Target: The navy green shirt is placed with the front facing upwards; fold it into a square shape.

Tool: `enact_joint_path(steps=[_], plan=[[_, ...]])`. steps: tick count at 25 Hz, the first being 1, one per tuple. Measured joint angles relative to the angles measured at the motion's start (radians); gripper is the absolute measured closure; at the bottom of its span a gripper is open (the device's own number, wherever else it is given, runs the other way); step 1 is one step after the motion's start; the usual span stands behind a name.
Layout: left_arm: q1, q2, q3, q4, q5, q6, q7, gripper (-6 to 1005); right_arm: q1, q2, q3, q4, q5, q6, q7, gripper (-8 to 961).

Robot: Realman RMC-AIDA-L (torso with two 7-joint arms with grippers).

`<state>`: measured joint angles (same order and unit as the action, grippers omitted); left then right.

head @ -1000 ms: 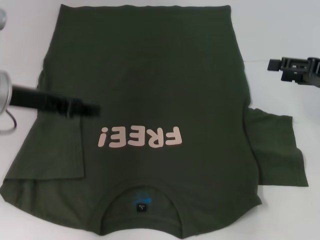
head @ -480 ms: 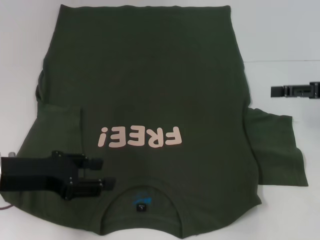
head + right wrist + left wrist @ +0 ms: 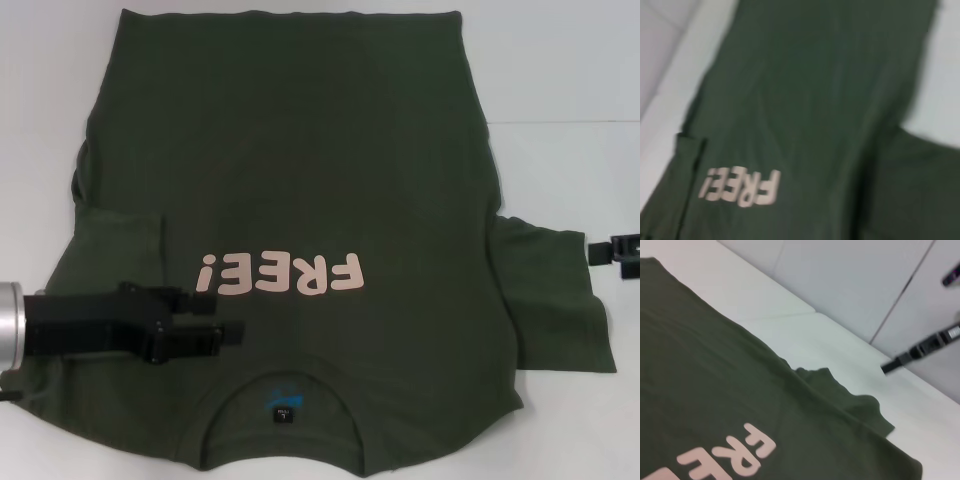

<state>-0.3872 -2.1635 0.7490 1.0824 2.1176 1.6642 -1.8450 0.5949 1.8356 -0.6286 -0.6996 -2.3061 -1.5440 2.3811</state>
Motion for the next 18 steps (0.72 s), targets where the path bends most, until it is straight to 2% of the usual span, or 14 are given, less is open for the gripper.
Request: enact_joint_path(steps=[8,18], plan=[[-0.007,-0.002,0.000,-0.016,-0.021,-0.027,0.005,341,-0.039,0.007,0.027,0.007,-0.014,0.006,0.056,101],[0.002,-0.001,-0.015,-0.020,-0.031,-0.026,0.009,342,-0.048,0.028,0.024,0.015,-0.063,0.062,0.084,111]])
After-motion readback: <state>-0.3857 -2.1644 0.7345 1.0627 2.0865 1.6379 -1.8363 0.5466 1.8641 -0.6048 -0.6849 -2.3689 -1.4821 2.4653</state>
